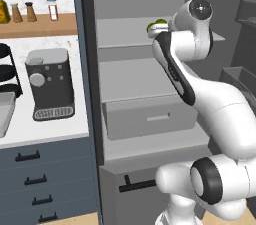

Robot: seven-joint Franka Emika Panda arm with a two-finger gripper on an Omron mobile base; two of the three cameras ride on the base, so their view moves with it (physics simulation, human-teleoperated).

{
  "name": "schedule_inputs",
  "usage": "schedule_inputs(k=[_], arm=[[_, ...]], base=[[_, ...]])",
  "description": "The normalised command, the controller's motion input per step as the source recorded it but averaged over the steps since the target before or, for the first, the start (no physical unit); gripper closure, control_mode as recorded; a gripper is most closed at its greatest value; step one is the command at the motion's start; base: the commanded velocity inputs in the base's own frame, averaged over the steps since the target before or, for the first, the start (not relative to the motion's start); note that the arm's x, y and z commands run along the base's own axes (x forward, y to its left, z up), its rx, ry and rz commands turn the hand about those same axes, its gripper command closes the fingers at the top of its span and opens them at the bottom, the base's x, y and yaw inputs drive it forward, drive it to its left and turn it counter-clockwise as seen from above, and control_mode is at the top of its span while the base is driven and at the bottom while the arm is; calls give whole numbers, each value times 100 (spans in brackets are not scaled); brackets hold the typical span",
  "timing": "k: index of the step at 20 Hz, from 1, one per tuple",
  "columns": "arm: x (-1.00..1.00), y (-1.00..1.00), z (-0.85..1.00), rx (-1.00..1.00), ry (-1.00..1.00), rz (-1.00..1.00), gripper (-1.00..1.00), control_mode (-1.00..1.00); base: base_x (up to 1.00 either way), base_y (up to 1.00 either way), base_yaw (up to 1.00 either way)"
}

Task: Place one lime and one chicken drumstick in each tupperware on the nearby counter, to pack two identical lunches.

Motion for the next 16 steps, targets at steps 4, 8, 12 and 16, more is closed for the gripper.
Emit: schedule_inputs(k=[4,8,12,16], arm=[[45,0,-14,0,-10,0,-100,-100],[49,-2,-6,0,-1,0,-100,-100],[52,-7,0,0,1,0,-100,-100],[47,-8,0,0,5,0,-100,-100]], base=[[0,0,0],[0,0,0],[0,0,0],[0,0,0]])
